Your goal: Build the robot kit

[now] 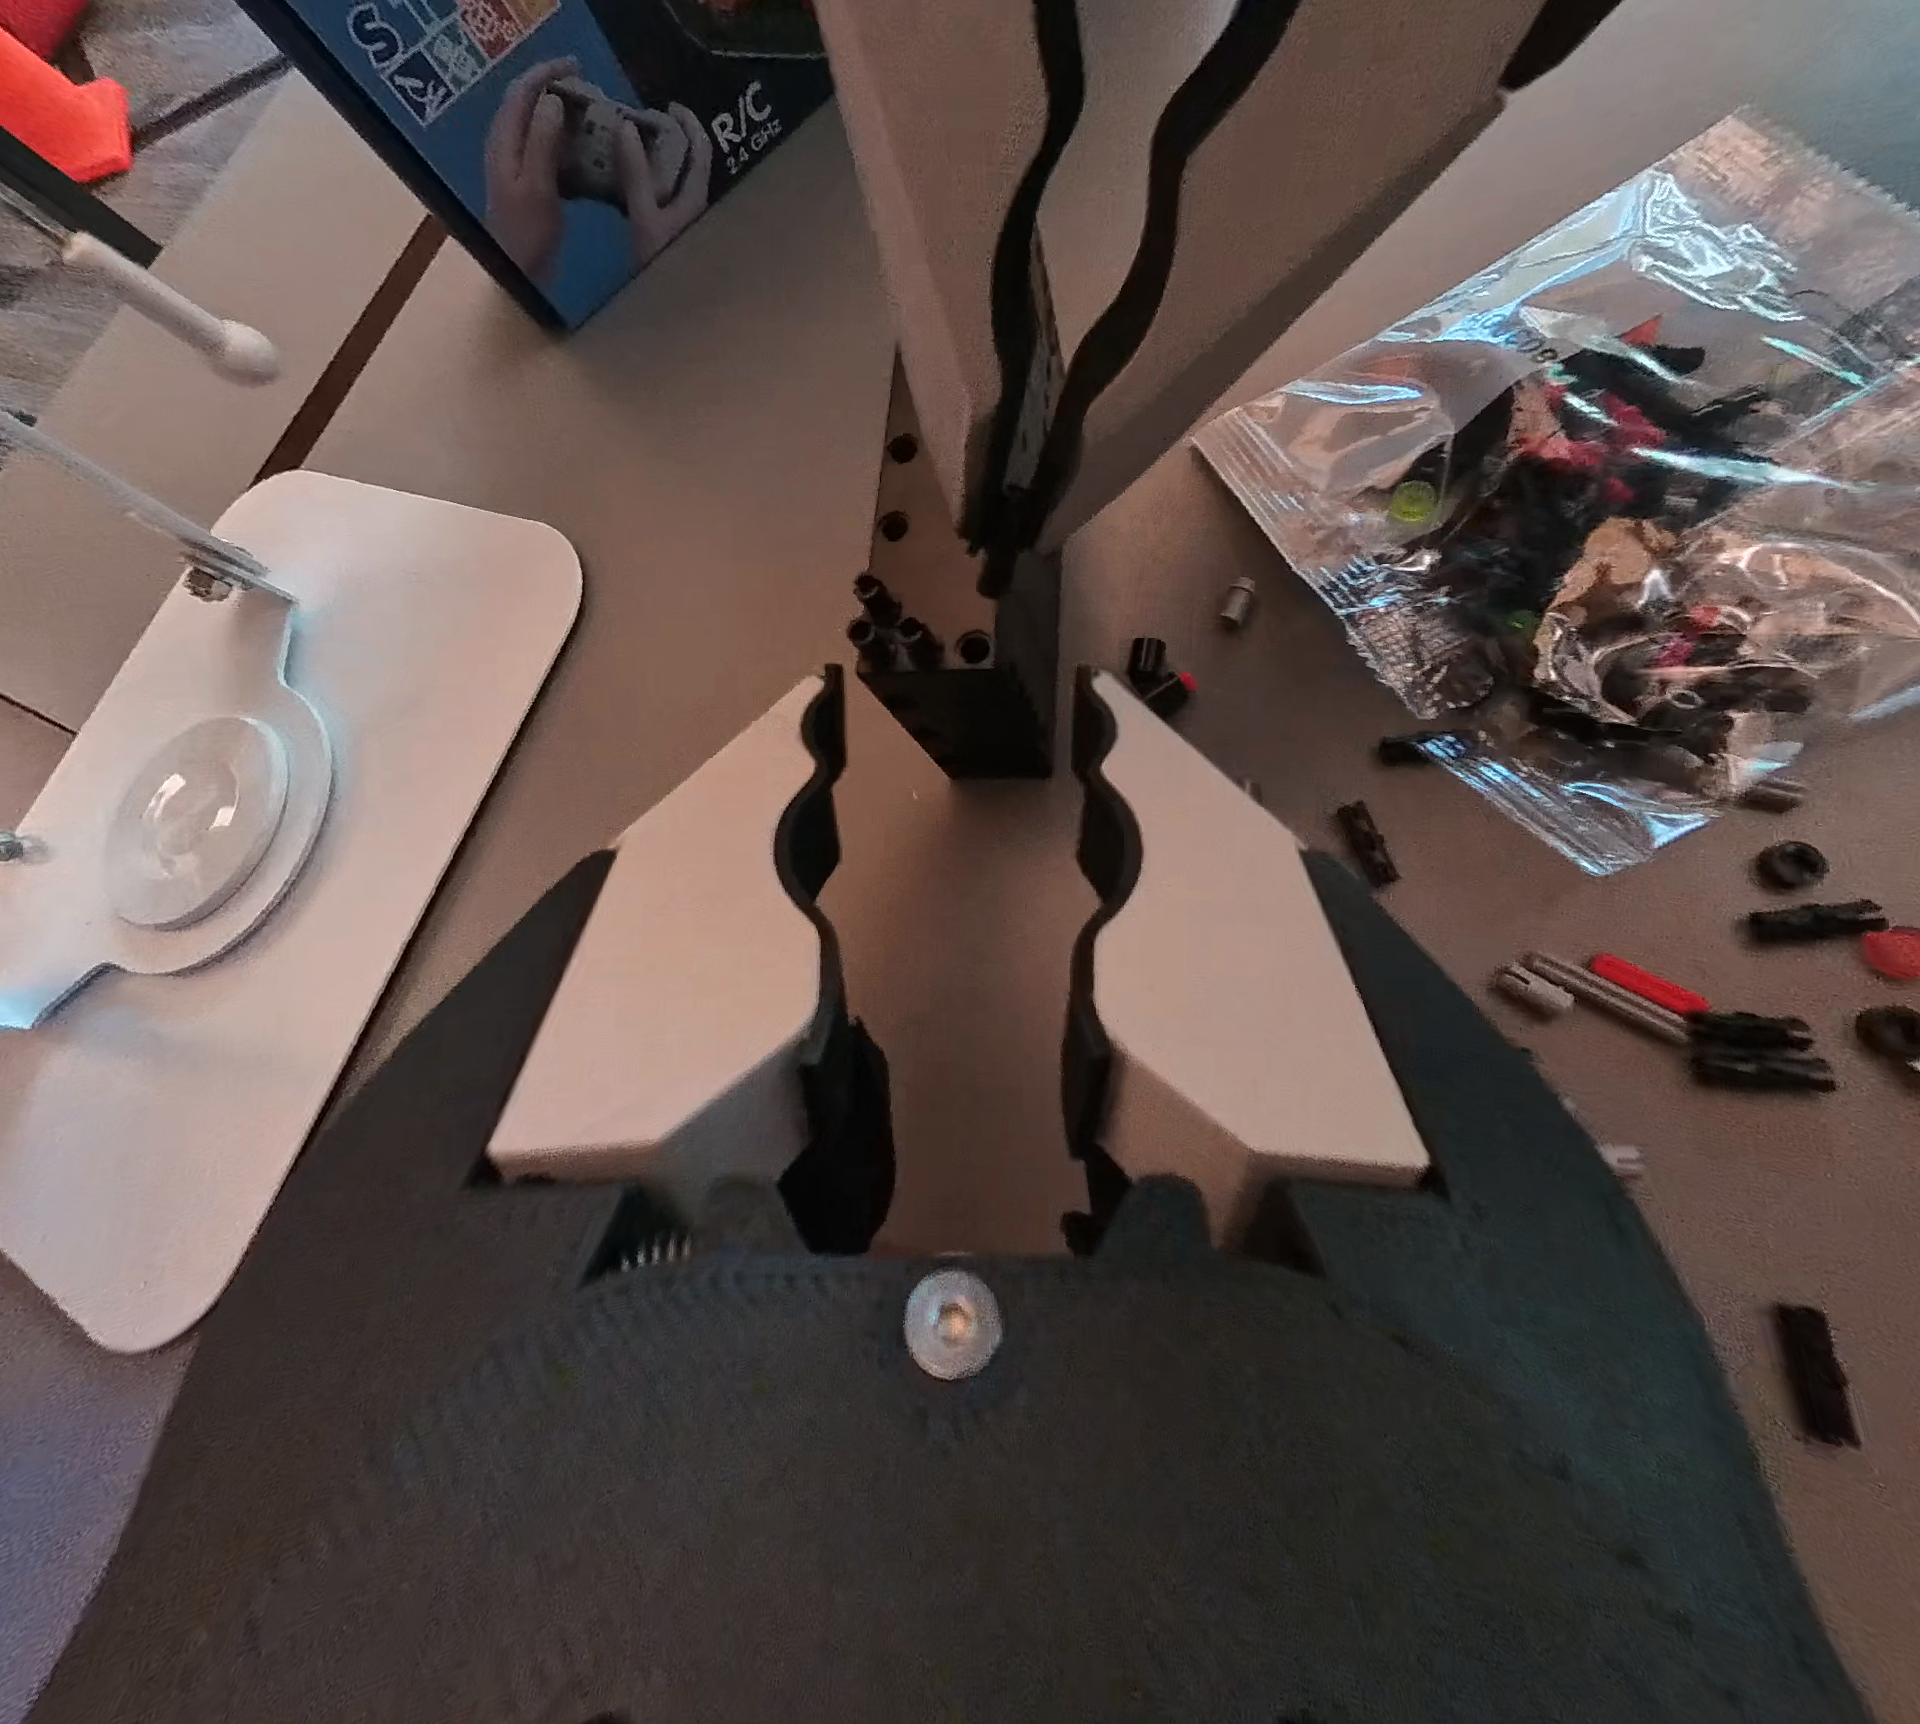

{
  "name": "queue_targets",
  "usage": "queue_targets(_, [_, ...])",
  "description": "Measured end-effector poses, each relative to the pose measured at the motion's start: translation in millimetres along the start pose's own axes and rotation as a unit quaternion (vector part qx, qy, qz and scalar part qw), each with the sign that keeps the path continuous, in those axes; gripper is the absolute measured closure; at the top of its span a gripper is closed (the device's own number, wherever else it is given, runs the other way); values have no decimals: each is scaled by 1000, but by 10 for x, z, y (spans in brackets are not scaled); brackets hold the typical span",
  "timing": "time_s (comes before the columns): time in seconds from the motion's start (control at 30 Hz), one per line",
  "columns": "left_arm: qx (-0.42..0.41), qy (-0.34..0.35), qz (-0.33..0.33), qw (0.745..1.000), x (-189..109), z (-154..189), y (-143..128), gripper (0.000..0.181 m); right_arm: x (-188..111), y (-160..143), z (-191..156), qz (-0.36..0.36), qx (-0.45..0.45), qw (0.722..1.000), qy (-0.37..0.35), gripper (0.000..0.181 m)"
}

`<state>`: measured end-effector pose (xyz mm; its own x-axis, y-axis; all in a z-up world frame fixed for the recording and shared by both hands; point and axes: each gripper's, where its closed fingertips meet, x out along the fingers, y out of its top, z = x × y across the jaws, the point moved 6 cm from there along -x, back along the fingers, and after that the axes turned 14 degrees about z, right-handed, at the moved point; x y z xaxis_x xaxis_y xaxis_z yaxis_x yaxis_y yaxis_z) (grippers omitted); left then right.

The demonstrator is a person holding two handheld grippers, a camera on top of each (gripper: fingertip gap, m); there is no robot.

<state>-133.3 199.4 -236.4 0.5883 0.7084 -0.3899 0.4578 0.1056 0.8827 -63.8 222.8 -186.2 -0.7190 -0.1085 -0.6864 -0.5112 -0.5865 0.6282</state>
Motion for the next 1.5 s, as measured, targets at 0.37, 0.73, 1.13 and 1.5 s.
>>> queue_targets(0.37, [-13, -10, 23, 1000, 24, -10, -24, 154, 134, 62, 20, -75, -65, 994, 46, 180])
queue_targets(0.73, [-16, -17, 32, 999, 46, -5, -27, 156, 146, 85, 7, -133, -108, 982, 74, 180])
queue_targets(1.13, [-46, -38, 42, 997, 59, -14, -34, 158, 172, 123, 9, -177, -151, 966, 115, 180])
queue_targets(1.5, [-68, -53, 43, 995, 83, -43, -36, 158, 183, 113, 36, -195, -178, 955, 134, 180])
